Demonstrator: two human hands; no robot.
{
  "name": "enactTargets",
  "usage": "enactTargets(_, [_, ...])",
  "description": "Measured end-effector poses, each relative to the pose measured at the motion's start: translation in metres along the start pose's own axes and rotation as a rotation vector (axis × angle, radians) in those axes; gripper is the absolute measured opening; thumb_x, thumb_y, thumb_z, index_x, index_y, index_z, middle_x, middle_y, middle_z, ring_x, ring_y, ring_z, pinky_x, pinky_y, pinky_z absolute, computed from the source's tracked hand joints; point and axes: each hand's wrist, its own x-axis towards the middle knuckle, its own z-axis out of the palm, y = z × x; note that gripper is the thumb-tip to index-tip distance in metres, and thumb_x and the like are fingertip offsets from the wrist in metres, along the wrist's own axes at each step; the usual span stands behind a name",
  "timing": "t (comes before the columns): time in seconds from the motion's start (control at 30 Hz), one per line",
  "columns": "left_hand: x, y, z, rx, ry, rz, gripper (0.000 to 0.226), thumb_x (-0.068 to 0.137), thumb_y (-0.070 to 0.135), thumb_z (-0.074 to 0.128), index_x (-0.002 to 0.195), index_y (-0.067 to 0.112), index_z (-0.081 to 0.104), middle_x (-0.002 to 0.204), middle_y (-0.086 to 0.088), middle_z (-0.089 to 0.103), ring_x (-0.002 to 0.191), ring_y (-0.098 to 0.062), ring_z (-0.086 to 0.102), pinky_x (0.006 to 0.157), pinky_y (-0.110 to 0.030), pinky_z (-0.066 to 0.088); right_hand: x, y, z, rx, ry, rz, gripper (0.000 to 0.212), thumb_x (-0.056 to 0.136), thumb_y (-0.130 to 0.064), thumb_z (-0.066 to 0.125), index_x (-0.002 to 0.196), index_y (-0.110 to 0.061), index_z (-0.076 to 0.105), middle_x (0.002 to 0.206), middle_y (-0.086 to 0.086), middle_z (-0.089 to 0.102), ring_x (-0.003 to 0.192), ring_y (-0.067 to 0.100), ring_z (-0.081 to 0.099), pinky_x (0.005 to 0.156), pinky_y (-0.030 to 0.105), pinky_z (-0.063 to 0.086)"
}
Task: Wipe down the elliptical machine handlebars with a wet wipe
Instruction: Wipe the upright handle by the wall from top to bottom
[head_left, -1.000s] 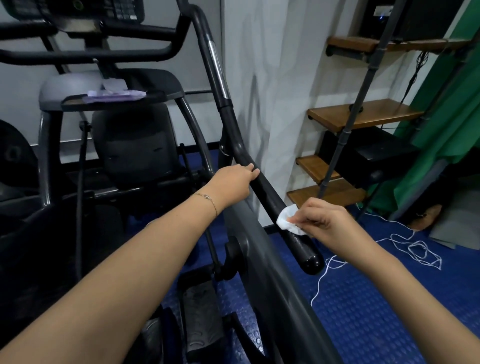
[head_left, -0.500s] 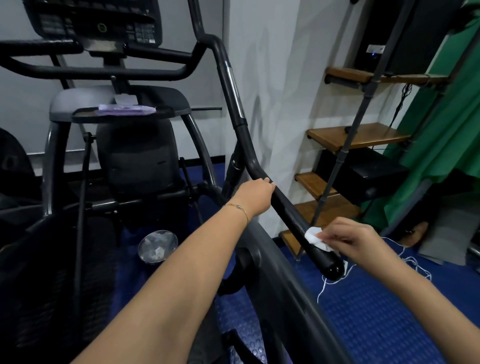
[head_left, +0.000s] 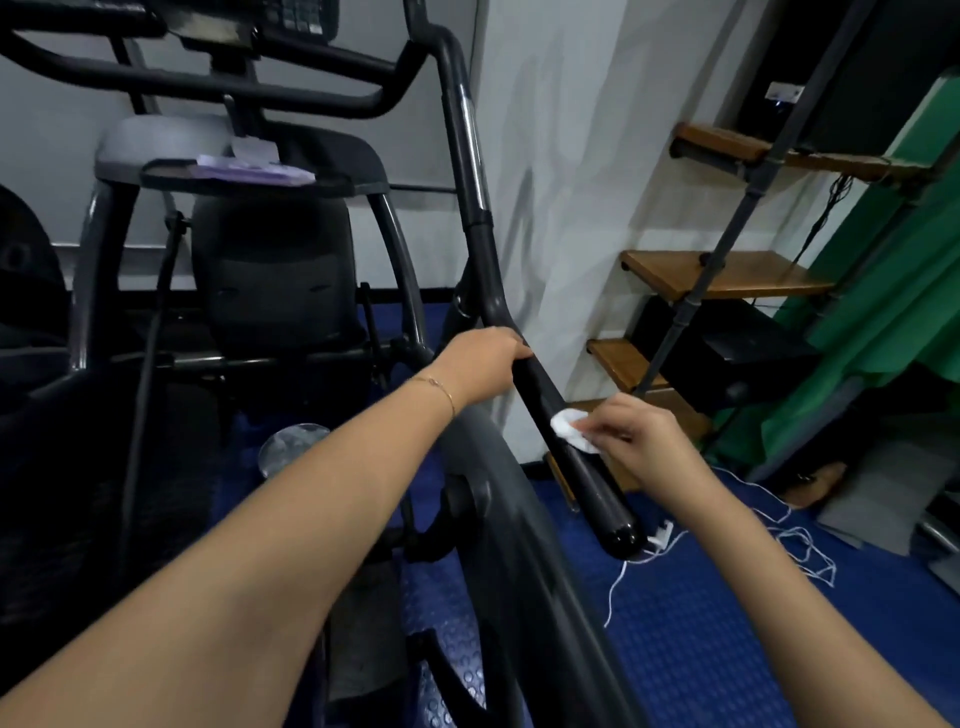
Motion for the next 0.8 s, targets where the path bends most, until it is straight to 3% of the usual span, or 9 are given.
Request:
enactTargets(0.17, [0.007, 0.001, 0.004, -0.021, 0.032, -0.021, 0.05, 0.088, 0.0, 0.038, 0.132, 0.018, 0.054, 0.141, 0.0, 0.047, 0.13, -0.019, 0.043, 0.103, -0.03, 0.036, -0.015, -0.001, -0.007, -0.022, -0.054, -0.101, 0.012, 0.079, -0.01, 0.066, 0.086, -0.013, 0.074, 0.076, -0.016, 0.052, 0.073, -0.004, 0.055, 0.068, 0.006, 0.037])
enactTargets(0.3, [0.016, -0.002, -0.002, 0.008, 0.051, -0.027, 0.046, 0.086, 0.0, 0.04, 0.121, 0.02, 0.062, 0.126, 0.0, 0.057, 0.115, -0.021, 0.052, 0.09, -0.031, 0.042, 0.024, -0.002, -0.001, -0.086, -0.066, -0.092, 0.016, 0.083, -0.002, 0.064, 0.092, -0.011, 0.074, 0.076, -0.003, 0.052, 0.074, 0.019, 0.057, 0.071, 0.031, 0.044])
enactTargets(0.43, [0.016, -0.006, -0.001, 0.033, 0.025, 0.008, 0.045, 0.087, 0.0, 0.04, 0.122, 0.02, 0.062, 0.123, 0.0, 0.056, 0.111, -0.022, 0.054, 0.087, -0.033, 0.045, 0.004, 0.001, -0.008, -0.11, -0.123, -0.148, 0.019, 0.081, -0.005, 0.066, 0.091, -0.019, 0.073, 0.075, -0.015, 0.048, 0.072, 0.009, 0.051, 0.069, 0.011, 0.035])
enactTargets(0.5, [0.017, -0.009, -0.001, 0.04, 0.029, 0.026, 0.044, 0.087, 0.0, 0.041, 0.121, 0.02, 0.062, 0.122, 0.0, 0.057, 0.111, -0.021, 0.054, 0.087, -0.032, 0.044, -0.002, -0.002, -0.015, -0.074, -0.202, -0.158, 0.018, 0.081, -0.01, 0.065, 0.091, -0.021, 0.073, 0.075, -0.011, 0.05, 0.07, 0.004, 0.051, 0.067, 0.008, 0.035])
enactTargets(0.57, [0.019, -0.013, -0.001, 0.02, 0.042, 0.036, 0.043, 0.086, 0.001, 0.042, 0.117, 0.021, 0.063, 0.12, 0.0, 0.057, 0.111, -0.021, 0.055, 0.086, -0.032, 0.044, 0.017, -0.005, -0.015, -0.133, -0.222, -0.153, 0.015, 0.081, -0.008, 0.066, 0.091, -0.015, 0.074, 0.075, -0.006, 0.052, 0.071, 0.005, 0.052, 0.068, 0.013, 0.037])
enactTargets(0.67, [0.018, -0.016, -0.002, -0.012, 0.021, 0.072, 0.046, 0.084, 0.0, 0.041, 0.117, 0.021, 0.065, 0.118, -0.002, 0.057, 0.109, -0.022, 0.055, 0.086, -0.034, 0.046, 0.055, -0.015, -0.002, -0.289, -0.202, -0.108, 0.015, 0.082, -0.009, 0.066, 0.095, -0.008, 0.074, 0.085, 0.009, 0.059, 0.081, 0.024, 0.058, 0.073, 0.03, 0.04])
enactTargets(0.73, [0.014, -0.019, -0.006, -0.113, -0.016, 0.057, 0.046, 0.086, 0.001, 0.039, 0.118, 0.021, 0.065, 0.123, -0.001, 0.056, 0.113, -0.02, 0.053, 0.092, -0.033, 0.044, 0.071, -0.018, 0.005, -0.332, -0.171, -0.09, 0.016, 0.082, -0.009, 0.067, 0.096, -0.007, 0.074, 0.085, 0.01, 0.058, 0.083, 0.029, 0.06, 0.074, 0.031, 0.042])
enactTargets(0.8, [0.008, -0.022, -0.007, -0.388, 0.0, -0.032, 0.038, 0.092, 0.008, 0.04, 0.114, 0.017, 0.068, 0.121, -0.002, 0.061, 0.106, -0.017, 0.054, 0.096, -0.031, 0.043, 0.08, -0.021, 0.006, -0.308, -0.122, -0.043, 0.015, 0.081, -0.007, 0.067, 0.095, -0.008, 0.074, 0.081, 0.002, 0.057, 0.083, 0.024, 0.061, 0.073, 0.025, 0.04])
